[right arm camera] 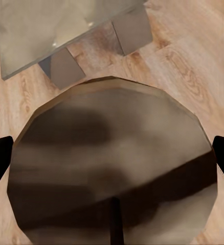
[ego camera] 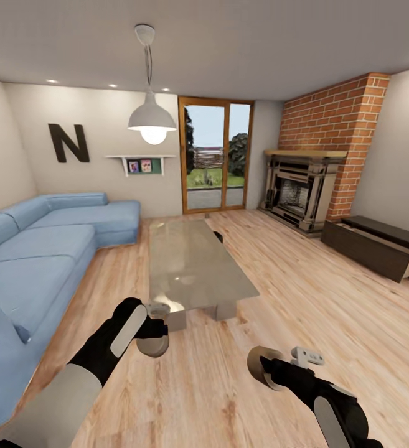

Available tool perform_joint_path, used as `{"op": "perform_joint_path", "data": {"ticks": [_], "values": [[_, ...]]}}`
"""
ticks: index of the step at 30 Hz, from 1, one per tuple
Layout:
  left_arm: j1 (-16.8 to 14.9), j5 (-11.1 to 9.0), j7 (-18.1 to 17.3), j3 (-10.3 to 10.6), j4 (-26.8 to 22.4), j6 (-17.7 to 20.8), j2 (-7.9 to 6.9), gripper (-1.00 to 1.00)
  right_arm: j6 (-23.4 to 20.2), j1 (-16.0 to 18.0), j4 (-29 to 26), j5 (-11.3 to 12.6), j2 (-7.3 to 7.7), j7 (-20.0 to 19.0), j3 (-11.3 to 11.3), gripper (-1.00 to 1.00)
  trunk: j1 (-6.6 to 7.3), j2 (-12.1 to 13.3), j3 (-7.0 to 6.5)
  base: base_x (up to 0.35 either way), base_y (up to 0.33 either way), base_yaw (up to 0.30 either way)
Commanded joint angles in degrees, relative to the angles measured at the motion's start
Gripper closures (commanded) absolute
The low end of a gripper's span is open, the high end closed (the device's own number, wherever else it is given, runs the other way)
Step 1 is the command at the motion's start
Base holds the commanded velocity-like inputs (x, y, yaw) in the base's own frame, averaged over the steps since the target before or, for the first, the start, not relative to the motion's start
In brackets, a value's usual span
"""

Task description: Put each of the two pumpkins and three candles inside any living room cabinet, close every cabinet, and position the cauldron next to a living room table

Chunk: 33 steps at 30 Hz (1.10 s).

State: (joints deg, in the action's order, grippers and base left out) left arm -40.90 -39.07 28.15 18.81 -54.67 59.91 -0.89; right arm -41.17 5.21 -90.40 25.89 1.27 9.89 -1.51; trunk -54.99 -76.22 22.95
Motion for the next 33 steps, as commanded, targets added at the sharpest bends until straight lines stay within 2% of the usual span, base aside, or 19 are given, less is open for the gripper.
{"op": "perform_joint_path", "data": {"ticks": [1,9,21,33], "values": [[0.0,-0.6,0.6,0.2,-0.1,0.1,-0.07,1.00,-0.1,0.1,-0.1,0.7,0.05,0.6,-0.1,1.00,0.23,0.4,-0.18,0.000,0.000,-0.241],[-0.1,-0.5,0.7,0.3,0.0,0.1,-0.01,1.00,-0.1,0.1,-0.2,0.7,0.05,0.6,-0.1,1.00,1.98,3.6,-2.02,0.000,0.000,-0.208],[-0.1,-0.5,0.7,0.4,0.1,0.1,0.01,1.00,0.0,0.1,-0.3,0.7,0.03,0.6,-0.1,1.00,4.62,8.4,-4.24,0.000,0.000,-0.020],[-0.1,-0.6,0.6,0.4,-0.5,0.1,0.01,1.00,-0.1,0.1,-0.2,0.7,0.04,0.6,-0.1,1.00,4.62,8.4,-4.44,0.000,0.000,-0.048]]}}
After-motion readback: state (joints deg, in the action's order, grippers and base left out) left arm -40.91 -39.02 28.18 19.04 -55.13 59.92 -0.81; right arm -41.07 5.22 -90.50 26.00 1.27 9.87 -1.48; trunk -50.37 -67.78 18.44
